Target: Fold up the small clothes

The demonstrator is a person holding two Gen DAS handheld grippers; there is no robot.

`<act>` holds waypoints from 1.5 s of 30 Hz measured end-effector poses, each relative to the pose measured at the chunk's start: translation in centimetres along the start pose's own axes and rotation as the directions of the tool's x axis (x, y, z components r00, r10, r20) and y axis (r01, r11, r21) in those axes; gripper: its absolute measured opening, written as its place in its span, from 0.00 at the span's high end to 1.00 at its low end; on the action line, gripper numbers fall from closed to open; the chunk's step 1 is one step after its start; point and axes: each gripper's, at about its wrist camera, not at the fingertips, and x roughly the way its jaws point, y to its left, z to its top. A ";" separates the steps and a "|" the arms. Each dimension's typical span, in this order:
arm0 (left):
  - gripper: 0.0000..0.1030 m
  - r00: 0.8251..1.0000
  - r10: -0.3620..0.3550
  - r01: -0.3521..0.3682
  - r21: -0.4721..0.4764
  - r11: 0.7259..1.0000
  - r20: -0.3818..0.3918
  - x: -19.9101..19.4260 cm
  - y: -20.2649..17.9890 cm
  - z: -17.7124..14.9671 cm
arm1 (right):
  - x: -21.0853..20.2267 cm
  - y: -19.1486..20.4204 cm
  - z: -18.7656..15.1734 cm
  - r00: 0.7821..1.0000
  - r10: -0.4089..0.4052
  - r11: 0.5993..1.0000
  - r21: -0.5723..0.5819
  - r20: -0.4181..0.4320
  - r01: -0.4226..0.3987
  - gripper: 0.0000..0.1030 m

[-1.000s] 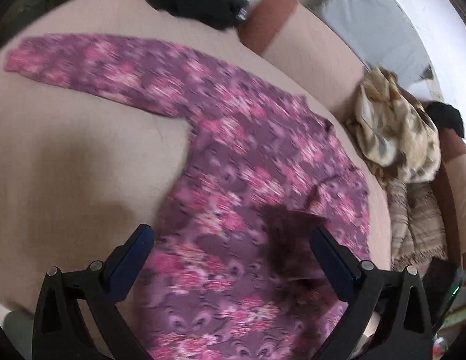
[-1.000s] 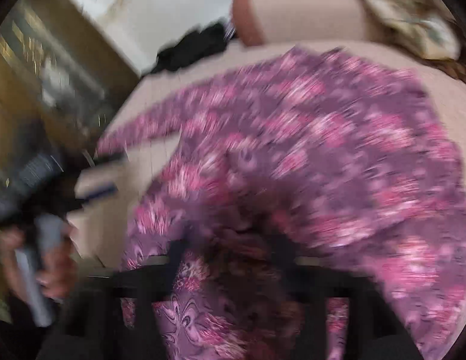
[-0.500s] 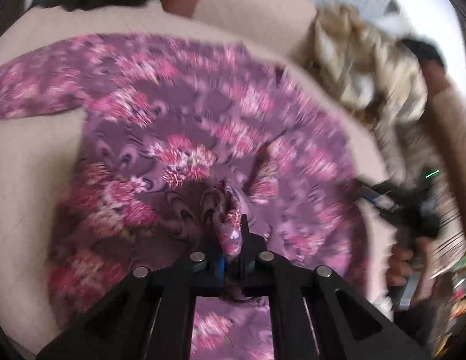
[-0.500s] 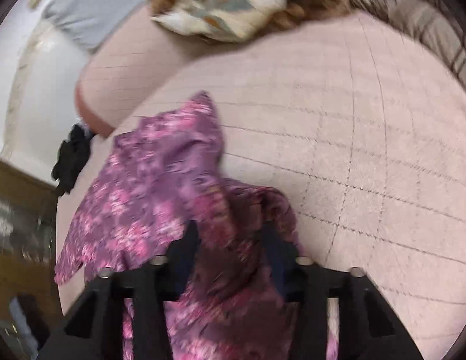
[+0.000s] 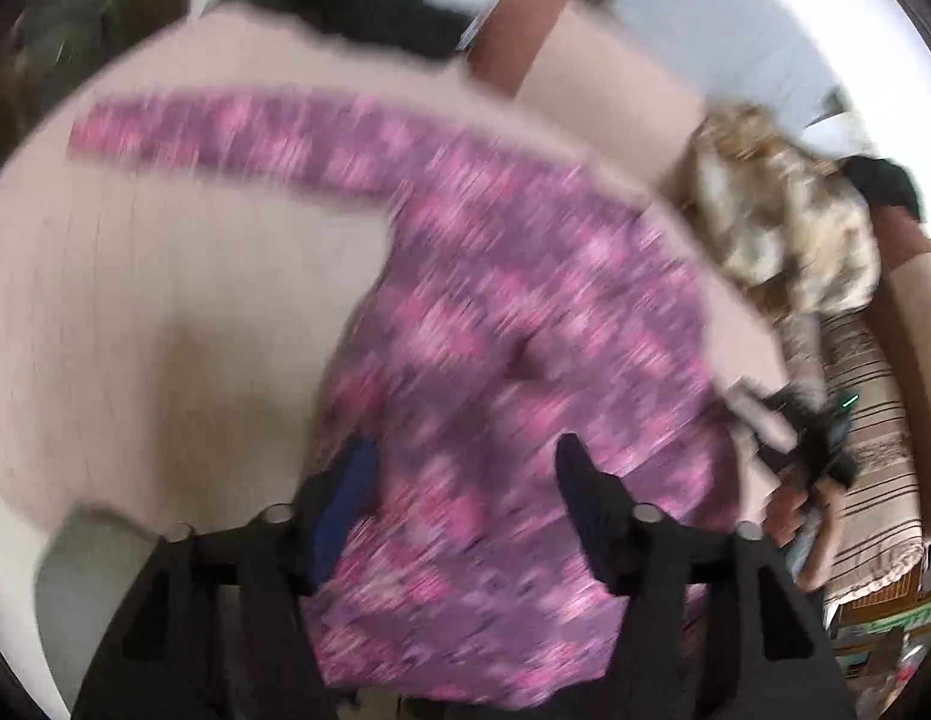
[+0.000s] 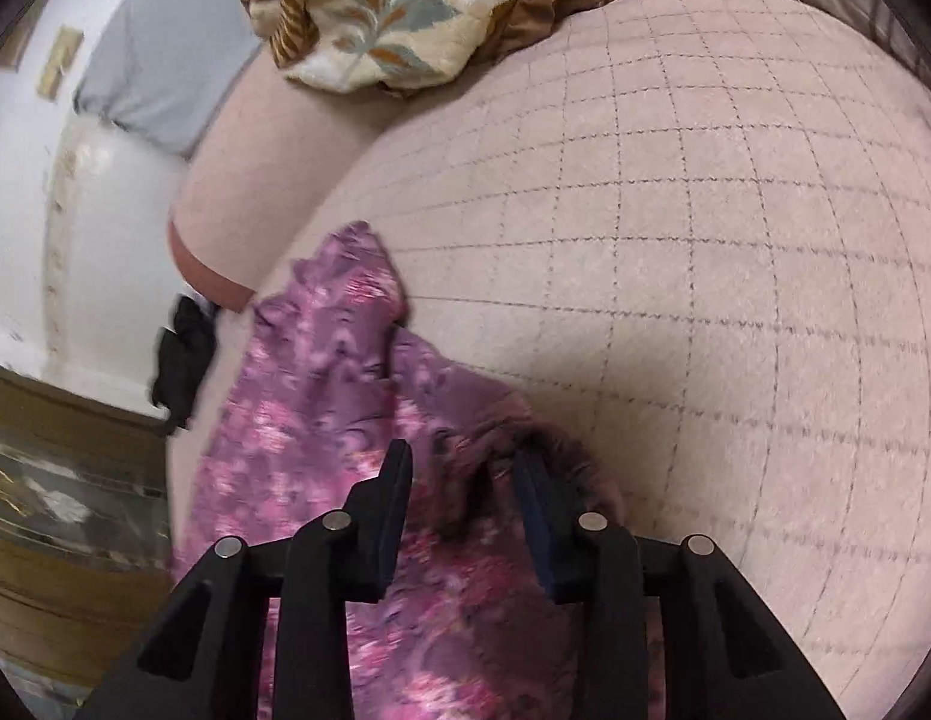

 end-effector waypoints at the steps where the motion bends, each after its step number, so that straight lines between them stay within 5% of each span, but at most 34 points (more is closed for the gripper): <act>1: 0.25 0.999 -0.020 0.019 0.039 0.999 0.033 -0.7 -1.7 1.1 | -0.1 0.0 -0.2 1.000 0.014 1.000 0.006 0.000 -0.014 0.61; 5: 0.21 0.994 -0.093 0.077 0.232 0.970 0.060 1.6 -10.1 6.6 | 1.3 -0.8 -0.6 0.997 0.056 0.996 0.067 -0.047 -0.053 0.61; 9: 0.19 0.995 -0.088 0.100 0.388 0.916 -0.047 9.8 -18.9 10.9 | 4.2 -0.9 0.5 0.995 0.034 0.991 0.131 -0.099 -0.021 0.63; 12: 0.20 0.974 -0.089 0.171 0.421 0.891 -0.207 18.4 -24.5 12.4 | 4.7 -1.1 1.2 0.993 0.080 0.985 0.161 -0.084 -0.066 0.71; 16: 0.20 0.966 -0.020 0.153 0.507 0.848 -0.257 25.9 -28.2 12.6 | 4.8 -2.0 1.3 0.989 0.128 0.979 0.168 -0.072 -0.114 0.92; 19: 0.20 0.949 0.021 0.137 0.468 0.873 -0.316 31.4 -29.2 13.5 | 2.8 -3.0 1.8 0.991 0.133 0.975 0.180 -0.006 -0.129 0.94; 21: 0.29 0.931 0.001 0.150 0.385 0.911 -0.365 34.1 -29.0 14.1 | 1.7 -3.3 2.0 0.991 0.127 0.977 0.170 0.036 -0.131 0.95; 23: 0.92 0.903 -0.020 0.180 0.337 0.924 -0.428 35.7 -28.9 14.1 | 1.9 -3.7 2.0 0.992 0.119 0.974 0.188 0.033 -0.123 0.95; 24: 0.94 0.888 -0.009 0.188 0.345 0.919 -0.460 36.3 -29.1 13.9 | 2.2 -4.1 1.9 0.993 0.119 0.972 0.202 0.024 -0.121 0.95; 25: 0.94 0.896 -0.033 0.201 0.338 0.920 -0.442 35.8 -29.2 14.1 | 2.5 -4.7 1.9 0.992 0.126 0.965 0.229 0.016 -0.126 0.95; 28: 0.94 0.910 -0.199 0.311 0.284 0.907 -0.363 32.9 -29.1 16.4 | 2.1 -6.6 2.6 0.983 0.179 0.935 0.304 0.047 -0.185 0.95; 31: 0.94 0.892 -0.328 0.382 0.134 0.914 -0.310 32.0 -28.2 19.4 | 1.3 -8.2 2.9 0.973 0.205 0.903 0.362 0.106 -0.229 0.96; 37: 0.92 0.893 -0.231 0.280 0.075 0.957 -0.386 38.4 -28.8 18.7 | 1.5 -8.3 3.0 0.979 0.164 0.916 0.349 0.117 -0.195 0.96; 39: 0.82 0.904 -0.117 0.193 0.148 0.970 -0.410 39.7 -28.5 18.2 | 2.4 -8.8 3.1 0.981 0.175 0.911 0.364 0.083 -0.193 0.95; 40: 0.75 0.917 -0.070 0.156 0.191 0.969 -0.392 39.3 -28.5 18.3 | 3.0 -8.9 3.2 0.982 0.180 0.913 0.362 0.057 -0.188 0.96; 45: 0.38 0.959 -0.125 0.194 0.267 0.944 -0.253 29.6 -26.0 20.1 | 2.1 -6.8 4.2 0.994 0.111 0.964 0.242 0.024 -0.113 0.88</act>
